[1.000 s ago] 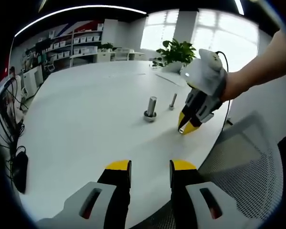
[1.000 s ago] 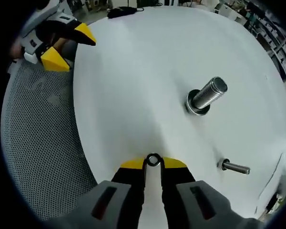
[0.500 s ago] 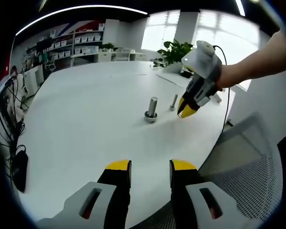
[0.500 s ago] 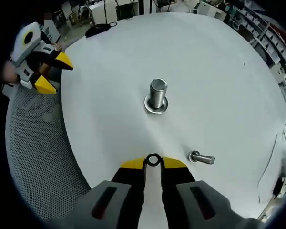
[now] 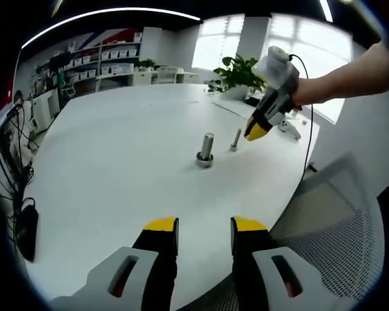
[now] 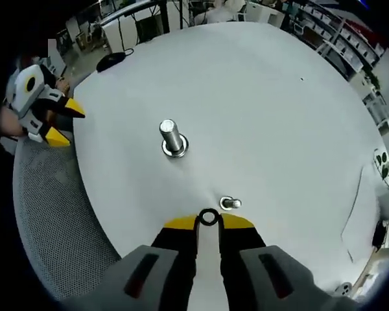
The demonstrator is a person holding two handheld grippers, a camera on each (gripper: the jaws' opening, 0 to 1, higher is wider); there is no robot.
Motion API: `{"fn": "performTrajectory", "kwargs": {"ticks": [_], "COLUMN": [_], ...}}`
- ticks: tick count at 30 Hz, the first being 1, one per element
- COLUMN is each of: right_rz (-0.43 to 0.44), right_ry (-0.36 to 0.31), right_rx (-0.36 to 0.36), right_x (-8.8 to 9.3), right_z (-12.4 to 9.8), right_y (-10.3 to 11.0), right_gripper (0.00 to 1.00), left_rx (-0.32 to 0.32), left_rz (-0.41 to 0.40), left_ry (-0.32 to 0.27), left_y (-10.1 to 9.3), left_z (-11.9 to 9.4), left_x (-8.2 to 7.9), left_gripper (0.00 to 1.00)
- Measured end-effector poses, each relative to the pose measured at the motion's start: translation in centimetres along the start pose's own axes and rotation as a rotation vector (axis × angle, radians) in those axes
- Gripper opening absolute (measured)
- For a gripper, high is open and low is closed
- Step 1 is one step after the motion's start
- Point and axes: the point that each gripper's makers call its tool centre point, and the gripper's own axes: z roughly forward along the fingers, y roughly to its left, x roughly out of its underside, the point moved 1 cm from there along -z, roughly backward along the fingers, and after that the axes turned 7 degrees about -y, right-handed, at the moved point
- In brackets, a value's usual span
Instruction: Place the washer onto the threaded stud by aligning its center hole with the stud, sliding it down to the base, and recovering from edge contact or off-axis alignment until the washer reaches the visible bottom stop.
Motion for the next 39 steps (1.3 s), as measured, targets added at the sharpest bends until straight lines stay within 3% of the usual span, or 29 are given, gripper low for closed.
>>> {"fn": "performTrajectory", "kwargs": {"ticks": [16,39], "right_rz": [-0.035,-0.063], "right_ry": [-0.013,0.020], "right_rx": [0.044,0.037], "right_x": [-1.3,-1.1], "right_z": [-0.6,0.4], "right_y": [-1.6,-2.4], "right_gripper": [0.14,0.14], "left_rx": [0.007,0.003], "left_rz": [0.000,-0.002], "left_ry": [-0.001,-0.006], "left_y": [-0.1,0.0], "left_z": [0.0,0.0], "left_x": [0.0,-0.1], "left_gripper": [0.30,0.30]}}
